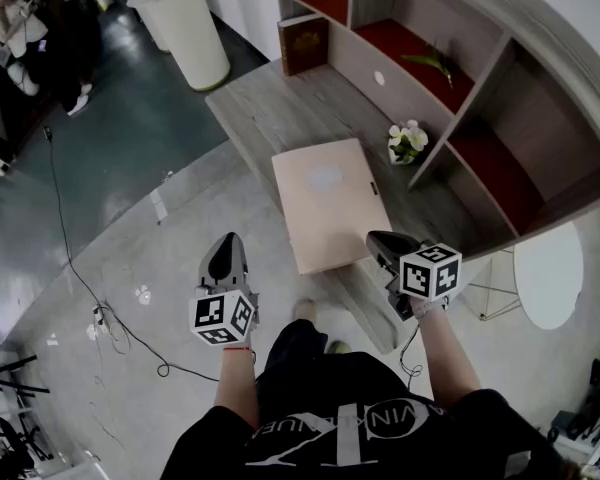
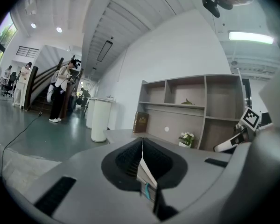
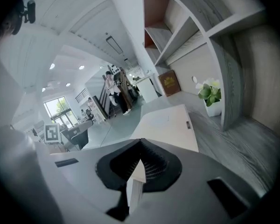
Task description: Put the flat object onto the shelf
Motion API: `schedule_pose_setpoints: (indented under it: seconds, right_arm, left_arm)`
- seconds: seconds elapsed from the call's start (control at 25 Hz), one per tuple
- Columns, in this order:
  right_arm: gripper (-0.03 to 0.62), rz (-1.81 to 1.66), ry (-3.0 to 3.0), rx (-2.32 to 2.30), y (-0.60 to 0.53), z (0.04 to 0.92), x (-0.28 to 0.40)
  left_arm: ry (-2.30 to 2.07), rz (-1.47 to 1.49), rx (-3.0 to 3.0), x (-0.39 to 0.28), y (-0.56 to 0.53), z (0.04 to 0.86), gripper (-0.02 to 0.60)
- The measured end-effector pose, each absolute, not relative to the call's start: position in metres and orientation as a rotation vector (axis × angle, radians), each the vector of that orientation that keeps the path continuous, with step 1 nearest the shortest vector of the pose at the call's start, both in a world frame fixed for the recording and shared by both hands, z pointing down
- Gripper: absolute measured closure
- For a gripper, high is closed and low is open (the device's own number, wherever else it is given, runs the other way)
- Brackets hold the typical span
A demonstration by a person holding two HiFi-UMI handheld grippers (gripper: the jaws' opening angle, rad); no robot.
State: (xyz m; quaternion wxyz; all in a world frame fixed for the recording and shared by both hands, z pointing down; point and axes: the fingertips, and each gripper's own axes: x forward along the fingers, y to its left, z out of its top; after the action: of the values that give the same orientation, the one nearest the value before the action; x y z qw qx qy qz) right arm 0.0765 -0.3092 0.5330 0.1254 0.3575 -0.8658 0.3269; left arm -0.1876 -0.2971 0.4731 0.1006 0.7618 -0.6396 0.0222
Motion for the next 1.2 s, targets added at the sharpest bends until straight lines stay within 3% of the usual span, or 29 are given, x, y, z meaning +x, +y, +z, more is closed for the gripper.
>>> schedule_pose_setpoints:
  seconds: [1.2]
  right_arm:
    - [0.585,0.598,-2.705,1.27,-0.339,0.458,0.108]
  left_arm:
    - [-1.938,-0.009,2.313,-0.181,-0.307,0.43,0.575]
